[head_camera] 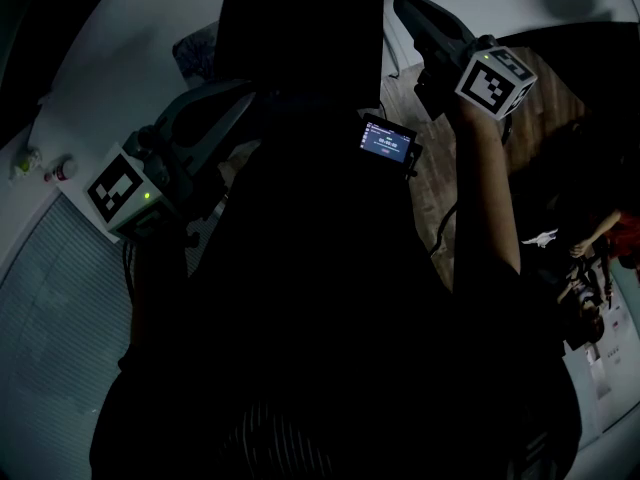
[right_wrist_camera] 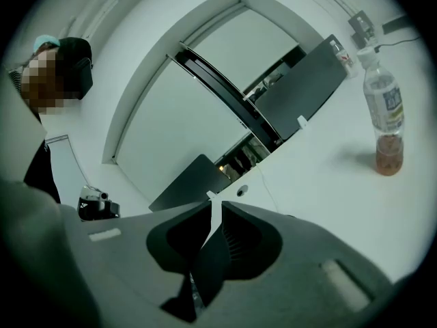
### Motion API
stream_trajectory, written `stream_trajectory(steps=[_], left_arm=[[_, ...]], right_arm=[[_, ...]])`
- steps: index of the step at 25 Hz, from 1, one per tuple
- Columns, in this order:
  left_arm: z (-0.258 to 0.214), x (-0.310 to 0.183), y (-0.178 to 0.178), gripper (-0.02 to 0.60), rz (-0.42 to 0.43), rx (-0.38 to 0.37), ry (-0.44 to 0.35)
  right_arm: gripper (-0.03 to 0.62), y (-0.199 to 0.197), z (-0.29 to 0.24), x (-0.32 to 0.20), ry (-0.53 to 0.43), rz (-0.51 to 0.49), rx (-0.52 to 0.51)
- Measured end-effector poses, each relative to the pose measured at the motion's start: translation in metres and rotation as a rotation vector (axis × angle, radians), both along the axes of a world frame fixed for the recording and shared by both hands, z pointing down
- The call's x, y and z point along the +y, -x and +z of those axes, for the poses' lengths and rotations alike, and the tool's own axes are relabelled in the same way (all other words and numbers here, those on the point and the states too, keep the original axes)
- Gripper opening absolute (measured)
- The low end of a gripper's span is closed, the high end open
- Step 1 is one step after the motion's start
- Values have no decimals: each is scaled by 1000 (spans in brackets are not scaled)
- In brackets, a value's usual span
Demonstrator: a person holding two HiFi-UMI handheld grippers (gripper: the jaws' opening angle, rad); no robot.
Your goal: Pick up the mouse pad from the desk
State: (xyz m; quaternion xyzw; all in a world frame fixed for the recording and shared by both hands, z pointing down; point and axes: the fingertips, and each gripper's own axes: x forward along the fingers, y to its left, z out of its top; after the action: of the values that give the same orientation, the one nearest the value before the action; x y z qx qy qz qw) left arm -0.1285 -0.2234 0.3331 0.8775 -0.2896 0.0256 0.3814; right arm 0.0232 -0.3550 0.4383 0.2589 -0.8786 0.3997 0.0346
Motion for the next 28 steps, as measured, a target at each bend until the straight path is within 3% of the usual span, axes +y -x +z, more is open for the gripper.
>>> stream_trajectory(steps=[7, 12, 17, 28], left_arm=[[6, 4, 5, 9, -34, 72, 78], [12, 7, 8, 9, -84, 74, 123], [14, 12, 11, 9, -110, 73, 137], [17, 24, 9, 9, -166, 103, 168]], right_arm=[[45, -18, 60, -3, 81, -23, 131], [137, -28, 108, 6, 175, -45, 204], [201, -31, 148, -2, 178, -56, 354], [213, -13, 160, 6, 209, -149, 367]])
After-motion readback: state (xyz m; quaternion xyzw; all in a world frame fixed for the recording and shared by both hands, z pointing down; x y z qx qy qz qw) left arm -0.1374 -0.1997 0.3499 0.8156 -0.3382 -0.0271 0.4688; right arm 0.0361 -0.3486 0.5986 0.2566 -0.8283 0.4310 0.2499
